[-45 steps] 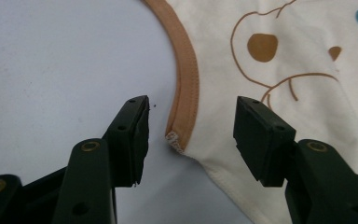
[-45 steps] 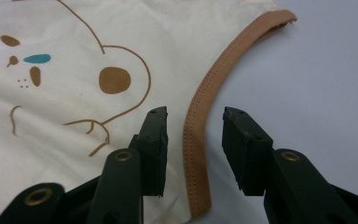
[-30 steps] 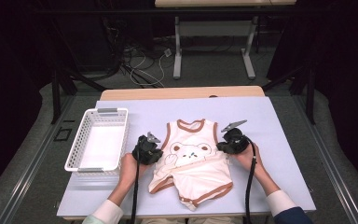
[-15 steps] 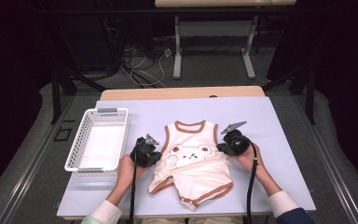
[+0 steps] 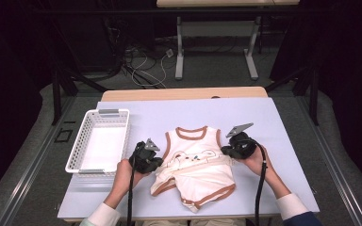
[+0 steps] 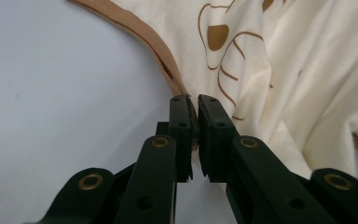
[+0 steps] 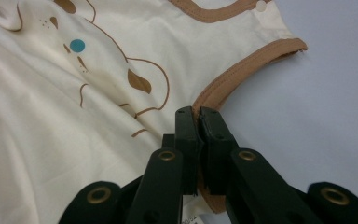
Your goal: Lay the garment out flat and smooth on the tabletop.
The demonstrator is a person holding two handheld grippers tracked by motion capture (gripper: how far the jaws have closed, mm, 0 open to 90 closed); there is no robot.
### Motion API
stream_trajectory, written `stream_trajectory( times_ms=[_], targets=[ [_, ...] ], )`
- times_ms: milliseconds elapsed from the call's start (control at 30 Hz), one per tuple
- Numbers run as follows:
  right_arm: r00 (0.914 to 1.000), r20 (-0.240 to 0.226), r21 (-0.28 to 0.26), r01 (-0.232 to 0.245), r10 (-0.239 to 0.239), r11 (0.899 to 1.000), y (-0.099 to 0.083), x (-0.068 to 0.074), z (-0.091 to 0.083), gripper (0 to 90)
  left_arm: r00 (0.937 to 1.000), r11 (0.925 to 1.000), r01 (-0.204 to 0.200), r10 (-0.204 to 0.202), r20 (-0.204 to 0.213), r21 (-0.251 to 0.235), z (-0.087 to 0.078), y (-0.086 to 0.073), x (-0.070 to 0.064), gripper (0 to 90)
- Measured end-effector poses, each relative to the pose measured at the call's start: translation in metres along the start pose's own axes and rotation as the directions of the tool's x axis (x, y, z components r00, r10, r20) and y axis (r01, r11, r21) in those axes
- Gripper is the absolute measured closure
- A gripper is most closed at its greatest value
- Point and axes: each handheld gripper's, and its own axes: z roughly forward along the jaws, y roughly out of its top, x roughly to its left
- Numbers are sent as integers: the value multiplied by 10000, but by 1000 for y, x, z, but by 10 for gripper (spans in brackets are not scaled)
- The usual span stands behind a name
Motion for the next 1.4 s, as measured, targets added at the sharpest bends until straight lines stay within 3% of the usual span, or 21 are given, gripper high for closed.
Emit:
stream_trajectory(
  times_ms=[267, 500, 667, 833, 1000, 1200, 1400],
  targets=[
    [9991, -329, 494, 291, -275, 9984, -3, 3, -2, 864, 9989, 9990, -262, 248, 390, 352, -2, -1, -7, 841],
    [9972, -476, 467, 599, -576, 9971, -4, 4, -5, 864, 9981, 9991, -303, 286, 546, 310, -9, -5, -11, 842],
    [9952, -649, 728, 779, -732, 9943, -3, 8, -11, 864, 9971, 9990, -354, 334, 682, 279, -13, -7, -12, 842],
    [9945, -682, 695, 841, -794, 9940, -4, 12, -17, 865, 9957, 9996, -180, 159, 917, 229, -19, -11, -13, 842],
    [9905, -830, 1063, 1179, -1093, 9873, -7, 15, -14, 864, 9933, 9988, -292, 245, 1128, 401, -20, -16, -16, 842],
    [9890, -807, 1136, 1328, -1241, 9846, -11, 18, -10, 856, 9930, 9985, -331, 279, 1144, 435, -19, -19, -17, 837],
    [9891, -602, 985, 1401, -1346, 9852, -11, 16, -10, 757, 9934, 9982, -351, 295, 1113, 494, -19, -19, -15, 723]
  ],
)
